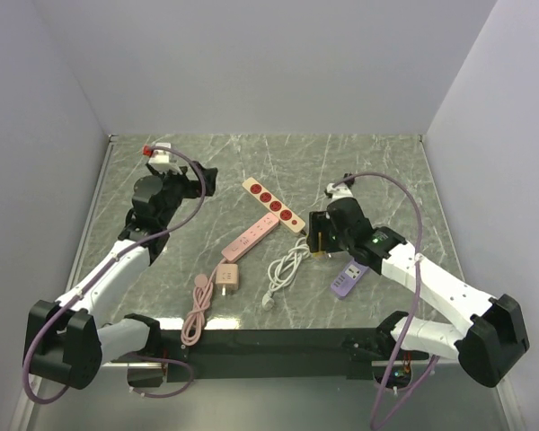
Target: Insert the plug
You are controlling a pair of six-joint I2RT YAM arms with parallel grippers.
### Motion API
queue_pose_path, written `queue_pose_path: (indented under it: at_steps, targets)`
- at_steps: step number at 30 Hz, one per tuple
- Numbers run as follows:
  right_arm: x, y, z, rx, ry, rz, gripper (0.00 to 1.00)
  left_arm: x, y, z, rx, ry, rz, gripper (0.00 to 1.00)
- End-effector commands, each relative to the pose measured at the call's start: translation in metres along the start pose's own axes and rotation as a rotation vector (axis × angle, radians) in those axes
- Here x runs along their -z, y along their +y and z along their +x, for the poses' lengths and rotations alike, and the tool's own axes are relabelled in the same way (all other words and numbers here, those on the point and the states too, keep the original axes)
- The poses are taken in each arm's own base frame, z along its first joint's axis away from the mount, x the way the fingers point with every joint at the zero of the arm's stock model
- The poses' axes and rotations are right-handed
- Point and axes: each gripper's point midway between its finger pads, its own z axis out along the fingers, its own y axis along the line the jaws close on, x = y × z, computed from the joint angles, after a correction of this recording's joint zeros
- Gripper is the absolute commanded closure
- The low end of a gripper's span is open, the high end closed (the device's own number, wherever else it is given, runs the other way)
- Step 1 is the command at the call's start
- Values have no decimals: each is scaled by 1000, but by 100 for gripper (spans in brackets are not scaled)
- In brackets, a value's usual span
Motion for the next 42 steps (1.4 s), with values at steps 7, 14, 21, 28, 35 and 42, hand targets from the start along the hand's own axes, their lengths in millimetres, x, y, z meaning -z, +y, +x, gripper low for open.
queue_pose_path:
  at_steps: [7, 14, 21, 28, 35, 42]
  targets:
    - [49, 107, -97, 336, -196, -664, 100, 40, -115, 10, -201, 21, 713, 2]
    - [79, 140, -113, 572, -160, -1015, 100, 87, -158, 33, -269, 95, 1037, 2]
    - [85, 145, -87, 676, -108, -1186, 100, 103, -185, 44, -330, 143, 1163, 2]
    - [87, 156, -75, 729, -46, -1264, 100, 97, -198, 56, -337, 195, 1190, 2]
    - [89, 163, -82, 736, -55, -1303, 100, 94, -208, 71, -350, 246, 1191, 5]
    - [89, 163, -82, 746, -87, -1309, 100, 94, -211, 81, -349, 289, 1203, 30]
